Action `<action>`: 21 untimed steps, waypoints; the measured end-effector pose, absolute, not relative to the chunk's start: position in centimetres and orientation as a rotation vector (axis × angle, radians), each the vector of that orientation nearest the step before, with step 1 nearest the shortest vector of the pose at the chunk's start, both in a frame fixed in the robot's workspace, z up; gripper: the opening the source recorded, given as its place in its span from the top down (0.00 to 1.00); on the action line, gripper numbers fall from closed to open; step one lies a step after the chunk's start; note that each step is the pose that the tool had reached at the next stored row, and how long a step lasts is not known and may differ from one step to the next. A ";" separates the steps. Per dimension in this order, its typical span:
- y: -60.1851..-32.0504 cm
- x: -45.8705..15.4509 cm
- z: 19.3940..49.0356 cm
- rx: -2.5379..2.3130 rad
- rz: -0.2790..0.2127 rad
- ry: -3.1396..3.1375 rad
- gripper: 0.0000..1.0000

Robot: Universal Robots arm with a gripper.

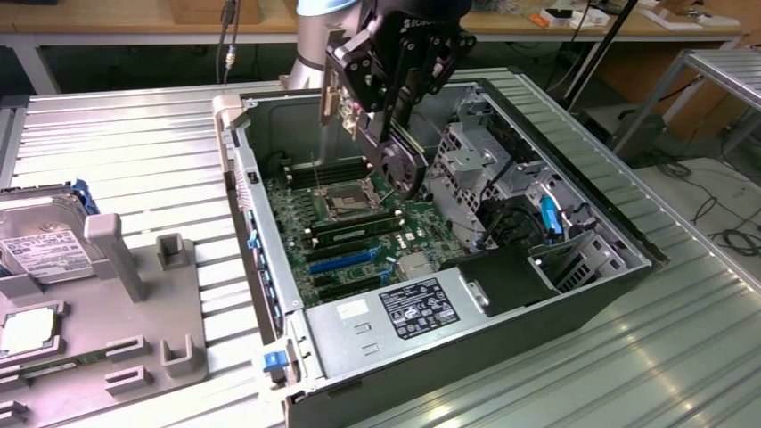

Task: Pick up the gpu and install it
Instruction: 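Insert the gpu into the slot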

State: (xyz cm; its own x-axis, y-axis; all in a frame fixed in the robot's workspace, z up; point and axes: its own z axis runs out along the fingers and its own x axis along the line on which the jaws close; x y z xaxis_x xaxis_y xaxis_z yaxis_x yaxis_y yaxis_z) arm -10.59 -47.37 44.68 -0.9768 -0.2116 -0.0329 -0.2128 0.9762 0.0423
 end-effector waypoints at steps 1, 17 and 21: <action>-47.4 -10.6 44.7 -0.339 0.071 3.094 0.73; -47.4 -10.6 44.7 -0.450 0.073 3.082 0.73; -47.4 -10.6 44.7 -0.474 0.073 3.078 0.73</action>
State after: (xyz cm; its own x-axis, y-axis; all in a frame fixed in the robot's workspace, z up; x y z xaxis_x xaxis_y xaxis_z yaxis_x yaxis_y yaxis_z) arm -10.57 -47.37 44.68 -0.9534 -0.2998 -0.0328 -0.3010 0.9527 0.0423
